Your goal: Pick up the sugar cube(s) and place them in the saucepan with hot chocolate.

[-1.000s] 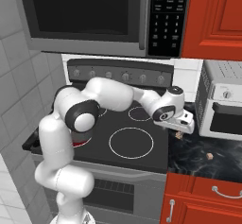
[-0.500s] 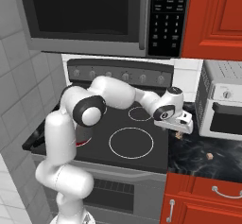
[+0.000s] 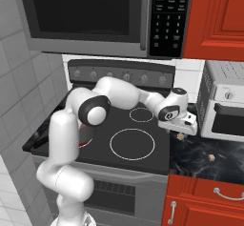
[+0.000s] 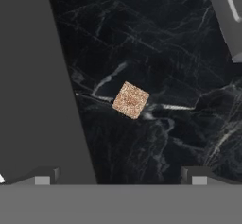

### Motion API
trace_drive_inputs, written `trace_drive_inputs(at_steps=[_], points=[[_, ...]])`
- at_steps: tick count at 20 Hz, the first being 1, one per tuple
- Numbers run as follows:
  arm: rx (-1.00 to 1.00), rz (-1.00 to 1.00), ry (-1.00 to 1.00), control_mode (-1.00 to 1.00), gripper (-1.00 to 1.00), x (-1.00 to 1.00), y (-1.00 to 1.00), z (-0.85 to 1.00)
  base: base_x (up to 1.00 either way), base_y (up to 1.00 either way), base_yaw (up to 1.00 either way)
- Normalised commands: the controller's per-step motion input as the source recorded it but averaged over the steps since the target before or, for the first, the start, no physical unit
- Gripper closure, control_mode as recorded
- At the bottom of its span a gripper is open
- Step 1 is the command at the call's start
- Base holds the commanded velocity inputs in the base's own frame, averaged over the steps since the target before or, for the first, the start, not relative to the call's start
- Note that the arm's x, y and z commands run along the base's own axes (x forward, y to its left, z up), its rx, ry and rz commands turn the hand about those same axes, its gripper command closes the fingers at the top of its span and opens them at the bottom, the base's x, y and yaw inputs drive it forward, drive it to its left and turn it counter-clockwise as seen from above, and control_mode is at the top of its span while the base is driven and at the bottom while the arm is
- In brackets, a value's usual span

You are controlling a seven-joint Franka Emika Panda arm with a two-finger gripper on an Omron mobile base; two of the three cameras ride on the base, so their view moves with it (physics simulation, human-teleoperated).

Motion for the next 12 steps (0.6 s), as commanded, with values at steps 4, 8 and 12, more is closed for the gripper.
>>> trace_drive_inputs(at_steps=[4,8,12], points=[[0.0,0.0,0.02,-1.0,-1.0,0.04,-0.19,0.0,0.0,0.0,0.0],[0.0,0.0,0.01,-1.0,-1.0,0.06,-0.15,-0.01,0.0,0.0,0.0],[0.0,0.0,0.01,-1.0,-1.0,0.1,-0.05,-0.06,0.0,0.0,0.0]])
